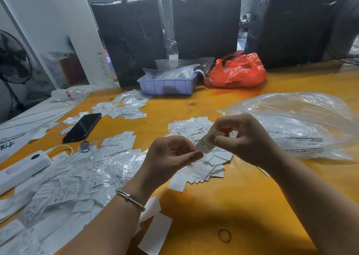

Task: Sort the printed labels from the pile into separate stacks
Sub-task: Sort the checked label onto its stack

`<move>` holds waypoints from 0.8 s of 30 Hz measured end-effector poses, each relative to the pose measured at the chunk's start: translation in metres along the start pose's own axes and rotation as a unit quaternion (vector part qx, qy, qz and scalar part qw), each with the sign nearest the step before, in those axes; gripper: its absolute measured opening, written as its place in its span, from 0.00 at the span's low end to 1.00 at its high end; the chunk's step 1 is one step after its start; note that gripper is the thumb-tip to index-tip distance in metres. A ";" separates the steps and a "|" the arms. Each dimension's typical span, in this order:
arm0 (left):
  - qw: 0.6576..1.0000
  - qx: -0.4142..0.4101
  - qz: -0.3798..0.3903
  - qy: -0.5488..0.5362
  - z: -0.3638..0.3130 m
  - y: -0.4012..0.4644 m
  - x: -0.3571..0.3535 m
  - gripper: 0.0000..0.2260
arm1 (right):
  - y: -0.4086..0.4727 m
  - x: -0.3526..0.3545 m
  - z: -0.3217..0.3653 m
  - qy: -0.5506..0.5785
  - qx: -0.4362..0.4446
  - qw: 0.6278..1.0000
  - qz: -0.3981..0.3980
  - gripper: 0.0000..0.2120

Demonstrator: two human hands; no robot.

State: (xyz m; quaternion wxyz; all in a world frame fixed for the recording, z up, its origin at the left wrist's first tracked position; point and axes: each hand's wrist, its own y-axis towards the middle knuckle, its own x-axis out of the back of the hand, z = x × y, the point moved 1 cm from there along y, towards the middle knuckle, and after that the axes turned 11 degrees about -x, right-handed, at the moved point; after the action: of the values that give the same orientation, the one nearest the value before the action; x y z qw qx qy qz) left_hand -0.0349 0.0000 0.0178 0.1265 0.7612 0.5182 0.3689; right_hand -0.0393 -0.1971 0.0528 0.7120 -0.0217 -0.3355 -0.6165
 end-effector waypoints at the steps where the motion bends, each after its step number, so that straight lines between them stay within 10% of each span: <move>1: 1.000 0.001 0.003 -0.001 0.000 0.000 0.000 0.05 | 0.000 0.000 -0.001 -0.018 0.000 1.000 0.005 0.09; 24: 0.998 0.062 -0.010 -0.032 0.007 0.001 -0.001 0.13 | 0.000 -0.009 -0.005 -0.043 0.013 0.999 -0.017 0.08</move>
State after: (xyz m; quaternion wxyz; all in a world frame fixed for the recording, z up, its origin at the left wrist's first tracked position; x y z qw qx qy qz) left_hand -0.0297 0.0002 0.0129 0.0993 0.7734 0.5436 0.3105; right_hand -0.0371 -0.1916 0.0443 0.6870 -0.0333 -0.3736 -0.6224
